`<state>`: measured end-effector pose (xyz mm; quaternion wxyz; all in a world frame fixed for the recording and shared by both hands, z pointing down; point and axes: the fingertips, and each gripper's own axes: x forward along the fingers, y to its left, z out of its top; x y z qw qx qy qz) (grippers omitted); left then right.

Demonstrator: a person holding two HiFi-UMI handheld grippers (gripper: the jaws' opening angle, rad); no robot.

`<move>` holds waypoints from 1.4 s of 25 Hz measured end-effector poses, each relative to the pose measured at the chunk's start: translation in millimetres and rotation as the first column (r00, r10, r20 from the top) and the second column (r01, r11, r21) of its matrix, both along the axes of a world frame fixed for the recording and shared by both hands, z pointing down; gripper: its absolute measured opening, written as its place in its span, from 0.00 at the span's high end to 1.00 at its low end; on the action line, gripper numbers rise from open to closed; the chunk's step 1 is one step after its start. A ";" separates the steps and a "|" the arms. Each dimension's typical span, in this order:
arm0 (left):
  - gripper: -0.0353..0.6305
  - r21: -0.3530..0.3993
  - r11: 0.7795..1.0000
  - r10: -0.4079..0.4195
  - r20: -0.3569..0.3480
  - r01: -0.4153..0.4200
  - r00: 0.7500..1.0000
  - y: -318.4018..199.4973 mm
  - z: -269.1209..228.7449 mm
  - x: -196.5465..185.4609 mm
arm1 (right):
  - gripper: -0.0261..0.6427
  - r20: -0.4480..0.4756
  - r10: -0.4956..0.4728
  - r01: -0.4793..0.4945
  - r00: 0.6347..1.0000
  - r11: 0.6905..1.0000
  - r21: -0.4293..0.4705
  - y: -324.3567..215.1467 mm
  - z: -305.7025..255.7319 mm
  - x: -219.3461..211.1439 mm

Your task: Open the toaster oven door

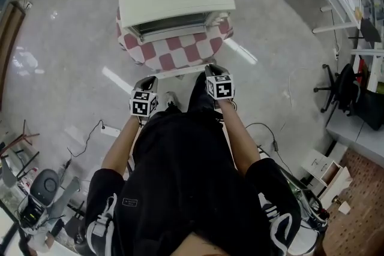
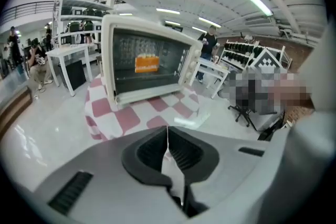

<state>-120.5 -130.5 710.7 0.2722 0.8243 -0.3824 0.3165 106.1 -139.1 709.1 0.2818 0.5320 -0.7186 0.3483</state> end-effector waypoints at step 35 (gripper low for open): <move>0.93 0.618 0.756 -0.037 -0.290 0.216 0.956 -10.6 -284.7 27.1 | 0.92 0.046 -0.009 -0.021 0.999 0.795 0.606 16.9 -237.9 -57.0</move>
